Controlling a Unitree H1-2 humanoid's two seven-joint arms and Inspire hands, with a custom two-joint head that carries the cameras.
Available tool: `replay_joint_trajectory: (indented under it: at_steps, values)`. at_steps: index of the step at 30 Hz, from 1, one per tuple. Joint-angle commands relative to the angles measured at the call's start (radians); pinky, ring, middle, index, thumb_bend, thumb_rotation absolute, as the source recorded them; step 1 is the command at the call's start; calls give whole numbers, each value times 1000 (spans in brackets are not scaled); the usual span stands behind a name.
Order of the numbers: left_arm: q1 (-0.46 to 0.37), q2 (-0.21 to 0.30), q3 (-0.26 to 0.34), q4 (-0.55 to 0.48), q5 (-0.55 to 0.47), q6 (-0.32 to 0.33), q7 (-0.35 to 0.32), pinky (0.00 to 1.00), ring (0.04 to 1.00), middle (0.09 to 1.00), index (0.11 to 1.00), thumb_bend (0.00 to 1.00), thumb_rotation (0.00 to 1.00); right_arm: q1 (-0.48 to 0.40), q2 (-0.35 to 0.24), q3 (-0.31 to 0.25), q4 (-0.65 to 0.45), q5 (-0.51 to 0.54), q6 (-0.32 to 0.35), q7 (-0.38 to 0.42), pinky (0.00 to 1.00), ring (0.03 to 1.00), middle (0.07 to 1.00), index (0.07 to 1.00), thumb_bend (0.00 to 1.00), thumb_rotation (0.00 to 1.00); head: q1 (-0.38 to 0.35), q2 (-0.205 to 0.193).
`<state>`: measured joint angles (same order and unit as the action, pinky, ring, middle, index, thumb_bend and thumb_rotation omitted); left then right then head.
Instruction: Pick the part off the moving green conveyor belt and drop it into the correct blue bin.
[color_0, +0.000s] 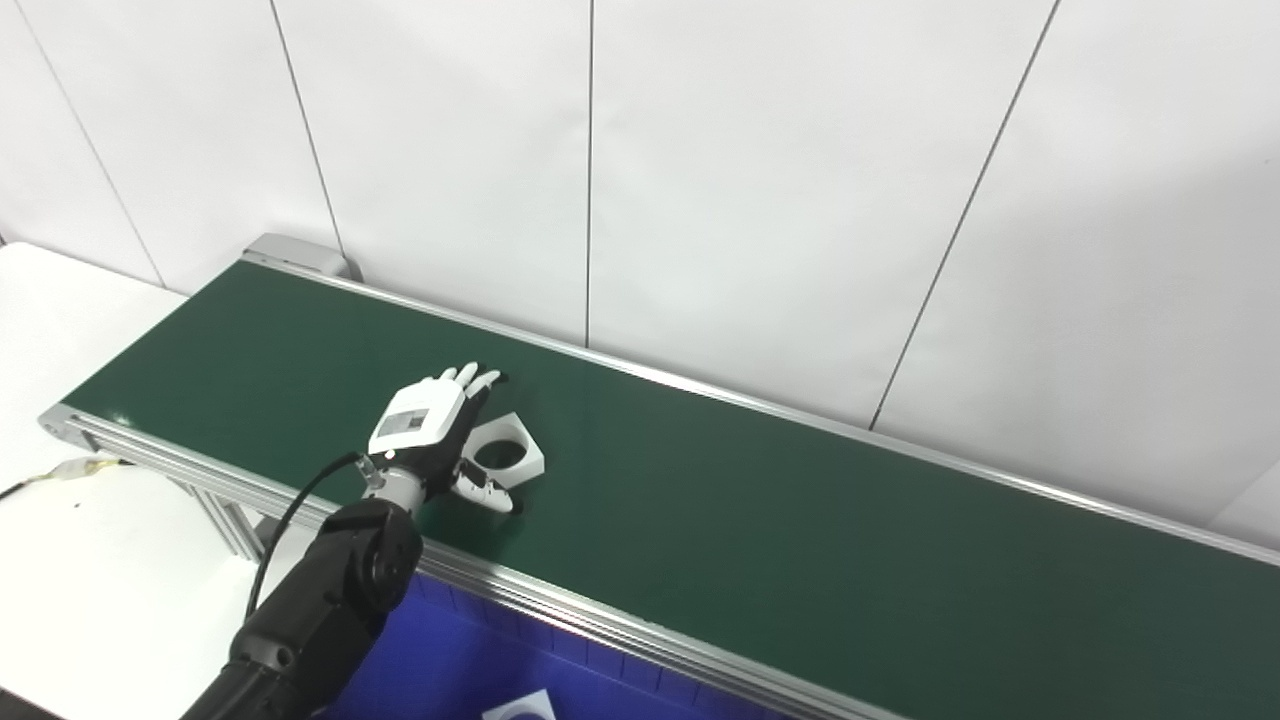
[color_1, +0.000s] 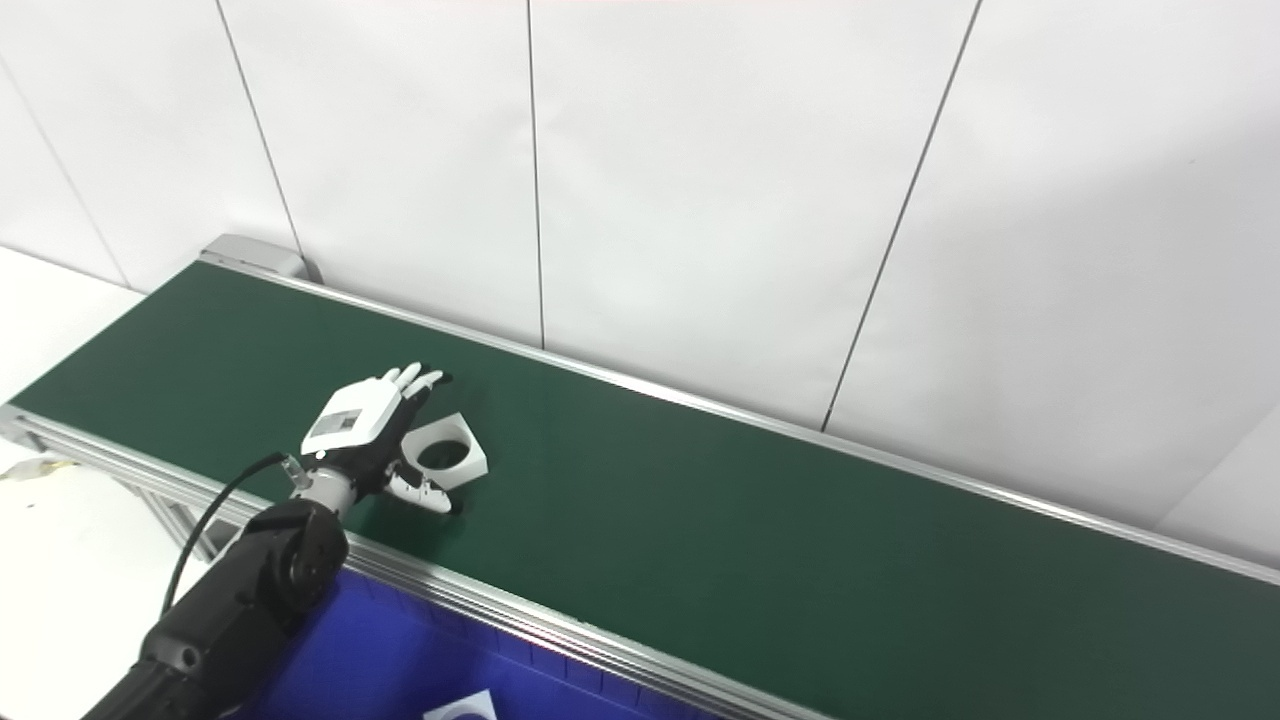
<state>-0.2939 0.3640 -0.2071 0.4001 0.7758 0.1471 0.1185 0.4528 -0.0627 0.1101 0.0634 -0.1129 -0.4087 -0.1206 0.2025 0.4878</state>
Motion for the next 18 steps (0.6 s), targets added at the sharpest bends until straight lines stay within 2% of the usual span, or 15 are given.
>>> replay_joint_trajectory:
  at_steps: [1, 5, 7, 9, 10, 12, 13, 15, 18]
  values:
    - [-45, -12, -1, 4, -2, 1, 45, 917, 929, 941, 890, 836, 141, 7, 9, -1, -32, 3, -60, 1, 831, 864, 891, 896, 599, 1, -2, 3]
    - [-50, -39, 8, 45, -48, -47, 77, 810, 866, 906, 865, 816, 113, 11, 15, -2, -39, -13, -61, -12, 840, 863, 890, 894, 591, 0, -4, 8]
    - [-51, -51, 20, 61, -96, -95, 93, 649, 741, 809, 812, 737, 27, 10, 11, 1, -36, -18, -61, -16, 814, 851, 882, 888, 596, 0, -3, 9]
    - [-54, -57, 23, 69, -123, -118, 97, 525, 617, 703, 742, 666, 6, 10, 13, 1, -36, -10, -61, -16, 810, 851, 882, 884, 599, 0, -3, 11]
    - [-56, -58, 20, 71, -128, -121, 94, 451, 487, 577, 639, 563, 2, 11, 15, 1, -38, -10, -60, -17, 809, 854, 883, 883, 599, 0, -2, 12]
    - [-59, -57, 11, 68, -136, -115, 76, 356, 401, 491, 577, 510, 0, 13, 18, 0, -43, -19, -61, -21, 809, 854, 884, 881, 596, 0, -2, 13]
    - [-59, -55, 8, 64, -139, -114, 67, 323, 384, 470, 560, 502, 0, 14, 17, 0, -43, -28, -61, -25, 812, 854, 885, 882, 592, 0, -2, 14]
    - [-57, -51, 2, 52, -149, -112, 52, 351, 391, 471, 537, 498, 0, 15, 18, 0, -44, -30, -61, -25, 817, 853, 883, 883, 586, 15, -3, 15]
    - [-56, -46, -1, 39, -161, -105, 38, 336, 380, 471, 537, 497, 0, 14, 16, 1, -43, -24, -61, -20, 813, 856, 883, 884, 579, 31, -3, 18]
